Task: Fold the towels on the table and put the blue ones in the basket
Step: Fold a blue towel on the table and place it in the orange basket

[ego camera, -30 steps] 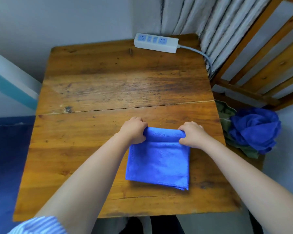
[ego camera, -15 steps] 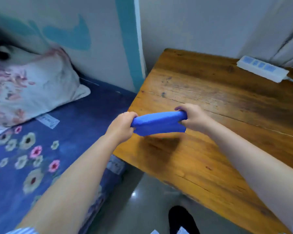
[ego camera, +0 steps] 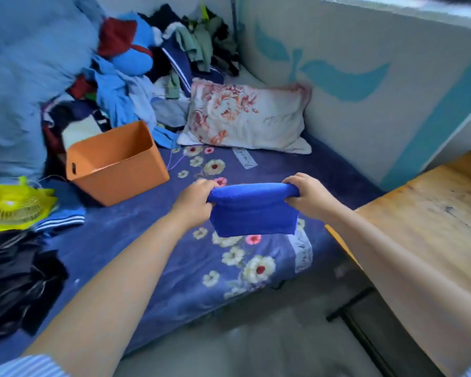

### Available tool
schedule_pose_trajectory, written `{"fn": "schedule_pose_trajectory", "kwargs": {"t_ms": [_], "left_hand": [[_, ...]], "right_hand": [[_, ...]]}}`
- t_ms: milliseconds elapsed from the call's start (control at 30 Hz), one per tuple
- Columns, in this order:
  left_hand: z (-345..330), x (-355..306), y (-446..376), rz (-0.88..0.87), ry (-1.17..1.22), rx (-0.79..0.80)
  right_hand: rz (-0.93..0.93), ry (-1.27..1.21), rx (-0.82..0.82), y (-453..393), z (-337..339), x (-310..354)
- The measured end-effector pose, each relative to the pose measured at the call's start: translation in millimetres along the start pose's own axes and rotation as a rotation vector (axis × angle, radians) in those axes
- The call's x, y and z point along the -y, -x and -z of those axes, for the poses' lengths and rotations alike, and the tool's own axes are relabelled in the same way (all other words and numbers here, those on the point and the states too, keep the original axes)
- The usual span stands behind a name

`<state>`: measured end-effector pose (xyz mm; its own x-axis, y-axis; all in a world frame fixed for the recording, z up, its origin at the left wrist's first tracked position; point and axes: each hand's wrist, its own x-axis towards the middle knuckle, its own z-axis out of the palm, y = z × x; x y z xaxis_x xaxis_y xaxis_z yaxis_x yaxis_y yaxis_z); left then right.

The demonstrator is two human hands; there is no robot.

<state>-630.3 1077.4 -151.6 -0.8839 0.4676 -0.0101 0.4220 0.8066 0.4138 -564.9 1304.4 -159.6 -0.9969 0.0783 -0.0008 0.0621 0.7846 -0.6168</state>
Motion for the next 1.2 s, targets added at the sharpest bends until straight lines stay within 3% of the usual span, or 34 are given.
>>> {"fn": "schedule_pose_trajectory", "kwargs": {"t_ms": [233,500,633,833,967,1200], "left_hand": [[75,108,60,0.200,0.034,-0.216],[108,206,61,0.464,0.247,-0.400],[125,254,21,0.580,0.338,-0.494],[154,329,-76,0.678,0.476,-0.543],[162,369,-138,0.699,0.648,-0.639],[162,445,-220,0.736,0.680,-0.704]], "right_hand": [[0.235,0.021,0.097,-56,-62,128],[0.337,-0.052,0.093,-138,-122,202],[0.242,-0.194,0.047,-199,-149,224],[0.087,-0.366,0.114,-322,-180,250],[0.103,-0.458,0.097,-394,-200,262],[0.113,-0.434,0.123,-501,-244,281]]}}
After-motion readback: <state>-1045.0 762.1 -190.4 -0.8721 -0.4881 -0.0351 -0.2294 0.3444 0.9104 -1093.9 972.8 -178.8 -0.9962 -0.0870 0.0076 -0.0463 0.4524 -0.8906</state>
